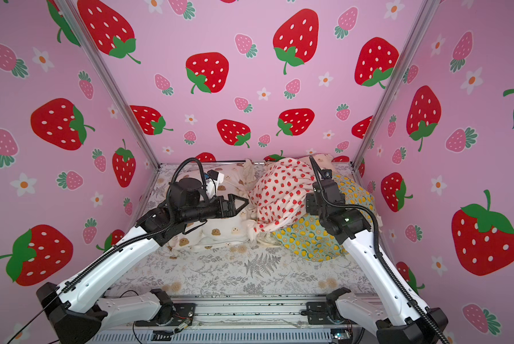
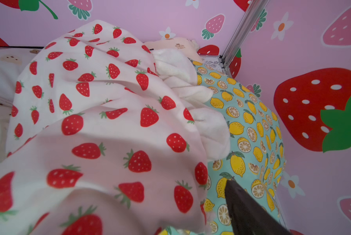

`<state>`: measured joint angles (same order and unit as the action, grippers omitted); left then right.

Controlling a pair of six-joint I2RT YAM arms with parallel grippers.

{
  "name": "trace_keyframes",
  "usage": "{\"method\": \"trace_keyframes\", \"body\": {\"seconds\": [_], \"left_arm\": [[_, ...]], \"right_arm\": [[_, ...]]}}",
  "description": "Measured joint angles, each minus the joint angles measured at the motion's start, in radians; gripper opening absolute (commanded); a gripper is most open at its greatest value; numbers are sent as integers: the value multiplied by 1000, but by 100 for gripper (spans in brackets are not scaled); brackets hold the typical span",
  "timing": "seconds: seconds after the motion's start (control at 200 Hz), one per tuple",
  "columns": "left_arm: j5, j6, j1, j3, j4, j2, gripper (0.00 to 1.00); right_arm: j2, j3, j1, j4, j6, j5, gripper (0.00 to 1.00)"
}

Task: Zip up pillowcases
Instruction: Place the pillowcase on the pillowcase.

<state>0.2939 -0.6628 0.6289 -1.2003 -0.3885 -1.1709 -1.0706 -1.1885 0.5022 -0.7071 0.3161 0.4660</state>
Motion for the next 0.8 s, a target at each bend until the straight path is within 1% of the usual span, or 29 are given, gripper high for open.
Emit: {"method": "trace_keyframes", "body": {"seconds": [0.175, 0.28, 0.37, 0.505, 0.6, 0.68, 0.8], "left_arm": [[-32, 4, -78, 12, -87, 46, 95], [-68, -8, -144, 34, -134, 88, 95], [-88, -27, -206, 80, -175, 140, 95], [-116, -58, -295, 160, -237, 216, 95], [-119, -69, -362, 210, -276, 262, 94], [-117, -71, -443, 239, -313, 280, 94], [-99, -68, -566, 286, -338, 285, 92]], "right_arm": [[13, -103, 43, -102, 18, -43, 97], [-5, -183, 88, -160, 35, -73, 98], [-39, -224, 140, -185, 61, -109, 100], [-135, -233, 266, -199, 108, -141, 100], [-211, -219, 330, -173, 146, -199, 100], [-278, -193, 378, -122, 187, -258, 100], [-397, -185, 446, -43, 240, -312, 99]]}}
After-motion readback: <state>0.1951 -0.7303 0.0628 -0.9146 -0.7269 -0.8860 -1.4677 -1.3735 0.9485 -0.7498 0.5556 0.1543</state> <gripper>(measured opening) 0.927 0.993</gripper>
